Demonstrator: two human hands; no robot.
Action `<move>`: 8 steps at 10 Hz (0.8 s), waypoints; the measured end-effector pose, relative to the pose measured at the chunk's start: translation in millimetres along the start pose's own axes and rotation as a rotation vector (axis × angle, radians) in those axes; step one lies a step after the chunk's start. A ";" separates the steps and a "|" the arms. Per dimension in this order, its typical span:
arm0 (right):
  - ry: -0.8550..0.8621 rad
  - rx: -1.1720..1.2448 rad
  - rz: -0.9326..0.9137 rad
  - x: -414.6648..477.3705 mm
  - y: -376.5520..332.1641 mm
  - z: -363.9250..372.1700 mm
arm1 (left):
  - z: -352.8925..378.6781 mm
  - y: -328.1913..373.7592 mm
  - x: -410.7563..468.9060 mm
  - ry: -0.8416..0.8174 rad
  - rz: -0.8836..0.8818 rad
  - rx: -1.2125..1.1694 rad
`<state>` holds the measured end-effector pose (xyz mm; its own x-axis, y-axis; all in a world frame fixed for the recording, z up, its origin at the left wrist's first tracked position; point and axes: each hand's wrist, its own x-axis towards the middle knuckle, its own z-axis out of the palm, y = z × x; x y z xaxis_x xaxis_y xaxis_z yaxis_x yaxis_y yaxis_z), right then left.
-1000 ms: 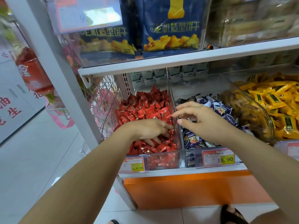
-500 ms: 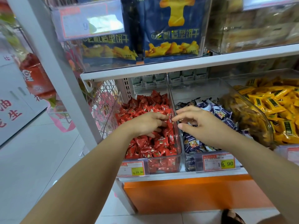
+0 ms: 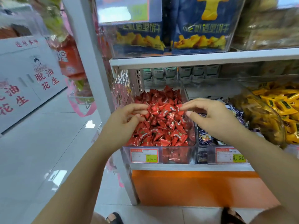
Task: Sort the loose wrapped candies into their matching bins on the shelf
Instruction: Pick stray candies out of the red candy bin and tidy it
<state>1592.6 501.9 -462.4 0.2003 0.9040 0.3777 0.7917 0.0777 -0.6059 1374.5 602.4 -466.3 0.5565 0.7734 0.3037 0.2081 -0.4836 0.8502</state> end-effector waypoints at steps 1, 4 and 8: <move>-0.175 0.080 -0.014 -0.3 -24.5 12.8 | -8.3 -13.6 -19.7 0.079 0.009 -0.046; -1.036 0.093 0.169 39.5 -51.7 83.6 | -27.9 -38.4 -27.9 0.021 0.037 0.144; -1.021 0.293 0.449 74.1 -13.8 97.4 | -36.1 -44.4 -28.4 -0.027 0.046 0.232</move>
<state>1540.3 608.8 -494.2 -0.2363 0.7833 -0.5749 0.5761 -0.3635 -0.7321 1320.4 616.7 -497.2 0.5902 0.7388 0.3252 0.3595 -0.6013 0.7136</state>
